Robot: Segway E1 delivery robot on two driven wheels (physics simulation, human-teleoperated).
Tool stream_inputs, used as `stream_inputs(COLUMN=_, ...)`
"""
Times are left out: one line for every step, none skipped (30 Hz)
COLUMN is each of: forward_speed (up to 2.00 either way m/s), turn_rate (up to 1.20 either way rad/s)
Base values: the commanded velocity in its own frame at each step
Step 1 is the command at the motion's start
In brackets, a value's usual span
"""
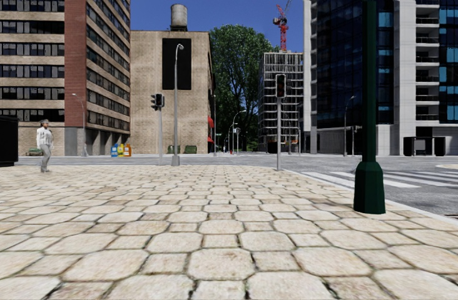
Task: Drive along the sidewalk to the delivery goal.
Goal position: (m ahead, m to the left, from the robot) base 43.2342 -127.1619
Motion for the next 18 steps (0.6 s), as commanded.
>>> stream_inputs(forward_speed=2.0, turn_rate=0.0)
stream_inputs(forward_speed=2.0, turn_rate=0.0)
stream_inputs(forward_speed=2.0, turn_rate=0.0)
stream_inputs(forward_speed=2.0, turn_rate=0.0)
stream_inputs(forward_speed=2.0, turn_rate=0.0)
stream_inputs(forward_speed=2.0, turn_rate=0.0)
stream_inputs(forward_speed=2.0, turn_rate=0.0)
stream_inputs(forward_speed=2.0, turn_rate=0.0)
stream_inputs(forward_speed=2.0, turn_rate=0.0)
stream_inputs(forward_speed=2.0, turn_rate=0.0)
stream_inputs(forward_speed=2.0, turn_rate=0.0)
stream_inputs(forward_speed=2.0, turn_rate=0.0)
stream_inputs(forward_speed=2.0, turn_rate=0.0)
stream_inputs(forward_speed=2.0, turn_rate=0.0)
stream_inputs(forward_speed=2.0, turn_rate=0.0)
stream_inputs(forward_speed=2.0, turn_rate=0.0)
stream_inputs(forward_speed=2.0, turn_rate=0.0)
stream_inputs(forward_speed=2.0, turn_rate=0.0)
